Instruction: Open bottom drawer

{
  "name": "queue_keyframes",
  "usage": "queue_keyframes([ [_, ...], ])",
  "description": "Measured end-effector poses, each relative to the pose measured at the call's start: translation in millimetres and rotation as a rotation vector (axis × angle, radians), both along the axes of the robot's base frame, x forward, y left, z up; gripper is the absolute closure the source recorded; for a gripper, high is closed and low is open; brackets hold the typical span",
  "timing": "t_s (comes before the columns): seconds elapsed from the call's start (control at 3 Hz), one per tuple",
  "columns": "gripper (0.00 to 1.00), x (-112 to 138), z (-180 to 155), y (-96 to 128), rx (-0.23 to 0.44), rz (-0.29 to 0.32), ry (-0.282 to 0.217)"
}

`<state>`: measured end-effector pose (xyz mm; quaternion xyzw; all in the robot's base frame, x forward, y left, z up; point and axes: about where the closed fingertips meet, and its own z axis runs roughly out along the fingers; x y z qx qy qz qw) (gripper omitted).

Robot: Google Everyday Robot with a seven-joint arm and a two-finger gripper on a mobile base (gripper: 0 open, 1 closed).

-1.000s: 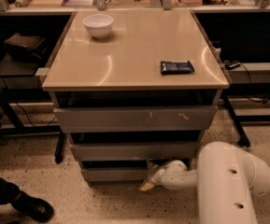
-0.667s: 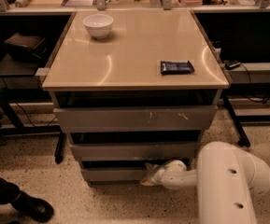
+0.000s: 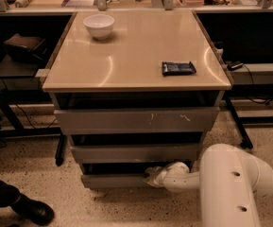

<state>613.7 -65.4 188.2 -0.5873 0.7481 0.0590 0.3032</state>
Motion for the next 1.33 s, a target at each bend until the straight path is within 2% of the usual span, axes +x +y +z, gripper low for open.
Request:
queue_keyframes([
  [0.33, 1.0, 0.0, 3.8, 0.0, 0.0, 0.0, 0.0],
  [1.33, 1.0, -21.4, -4.4, -20.1, 0.01, -0.018, -0.012],
])
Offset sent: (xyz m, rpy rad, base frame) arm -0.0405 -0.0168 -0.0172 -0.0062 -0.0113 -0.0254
